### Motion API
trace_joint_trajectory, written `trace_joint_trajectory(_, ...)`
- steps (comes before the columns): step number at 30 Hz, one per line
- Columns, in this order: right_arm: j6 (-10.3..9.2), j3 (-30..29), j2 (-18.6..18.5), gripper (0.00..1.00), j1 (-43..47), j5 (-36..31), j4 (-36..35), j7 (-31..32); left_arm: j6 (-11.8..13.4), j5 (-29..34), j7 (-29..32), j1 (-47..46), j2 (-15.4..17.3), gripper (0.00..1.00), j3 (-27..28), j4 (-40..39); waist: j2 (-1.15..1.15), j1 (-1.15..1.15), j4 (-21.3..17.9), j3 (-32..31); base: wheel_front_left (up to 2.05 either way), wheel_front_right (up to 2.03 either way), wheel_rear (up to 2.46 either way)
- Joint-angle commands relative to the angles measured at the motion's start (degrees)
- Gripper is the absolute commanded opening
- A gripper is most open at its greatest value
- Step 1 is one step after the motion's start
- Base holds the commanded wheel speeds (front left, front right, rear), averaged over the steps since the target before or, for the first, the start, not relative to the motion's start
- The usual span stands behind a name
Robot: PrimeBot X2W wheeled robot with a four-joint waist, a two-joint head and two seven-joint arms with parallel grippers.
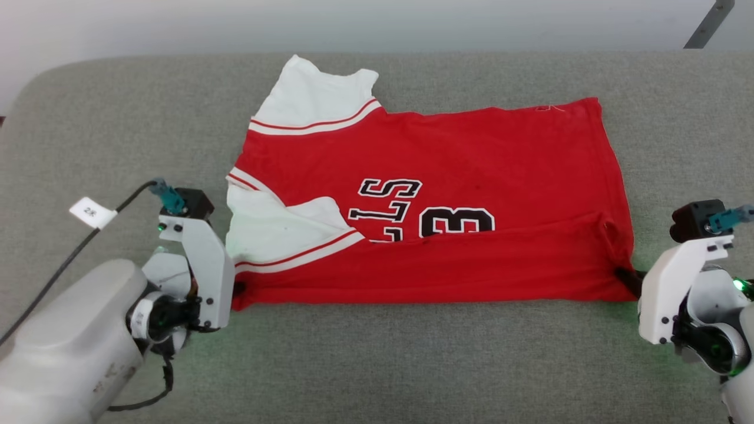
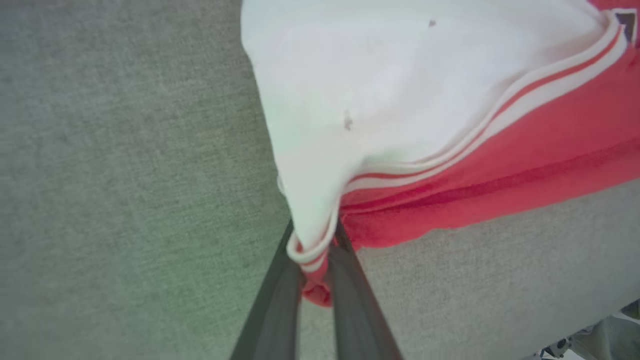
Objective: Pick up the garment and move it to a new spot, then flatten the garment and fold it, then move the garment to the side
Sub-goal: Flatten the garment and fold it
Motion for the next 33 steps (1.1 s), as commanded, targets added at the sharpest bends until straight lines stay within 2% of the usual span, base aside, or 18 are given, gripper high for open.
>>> trace_joint_trajectory(1,-0.1,0.1,-0.8,0.0,1.1,0.3,-0.2,0.6,0.8,0.1,0.5,0.3,0.8,0.0,-0.2,-0.4,0.0,0.0,0.2,-0.3,0.0,0.0,0.0)
trace_joint_trajectory(8,-0.1,0.9,-3.7,0.0,3.4,2.2,-4.8,3.7,3.7,0.3,3.4,0.9,3.7,0.0,-0.7,-7.5,0.0,0.0,1.0,-1.3,0.0,0.0,0.0)
trace_joint_trajectory(14,-0.09,1.6,-6.2,0.0,7.0,4.5,-10.3,7.7,8.0,-0.3,6.9,3.3,7.1,0.0,-1.8,-15.5,0.0,0.0,1.3,-2.2,0.0,0.0,0.0)
trace_joint_trajectory(15,-0.09,1.6,-6.2,0.0,7.0,4.5,-10.3,7.7,8.0,-0.3,6.9,3.3,7.1,0.0,-1.8,-15.5,0.0,0.0,1.3,-2.2,0.0,0.0,0.0)
trace_joint_trajectory(16,-0.09,1.4,-7.1,0.0,8.5,5.2,-11.7,9.1,9.4,-0.5,7.3,4.4,8.0,0.0,-2.0,-18.3,0.0,0.0,1.4,-2.3,0.0,0.0,0.0)
trace_joint_trajectory(20,-0.09,1.0,-8.1,0.0,11.6,6.0,-14.5,11.7,11.8,-1.1,8.0,7.2,10.0,0.0,-2.5,-22.5,0.0,0.0,1.4,-2.3,0.0,0.0,0.0)
trace_joint_trajectory(25,-0.09,-0.1,-7.8,0.0,13.7,5.6,-16.4,12.7,13.0,-1.9,7.5,9.3,10.7,0.0,-2.7,-24.2,0.0,0.0,1.3,-2.0,0.0,0.0,0.0)
trace_joint_trajectory(31,-0.09,0.2,-6.0,0.0,14.5,4.7,-16.3,13.1,12.6,-2.6,5.9,10.9,9.0,0.0,-2.6,-22.7,0.0,0.0,0.9,-1.5,0.0,0.0,0.0)
trace_joint_trajectory(33,-0.09,0.5,-5.4,0.0,14.1,4.2,-15.8,12.8,12.1,-2.7,5.2,11.2,8.1,0.13,-2.7,-21.3,0.0,0.0,0.7,-1.3,0.0,0.0,0.0)
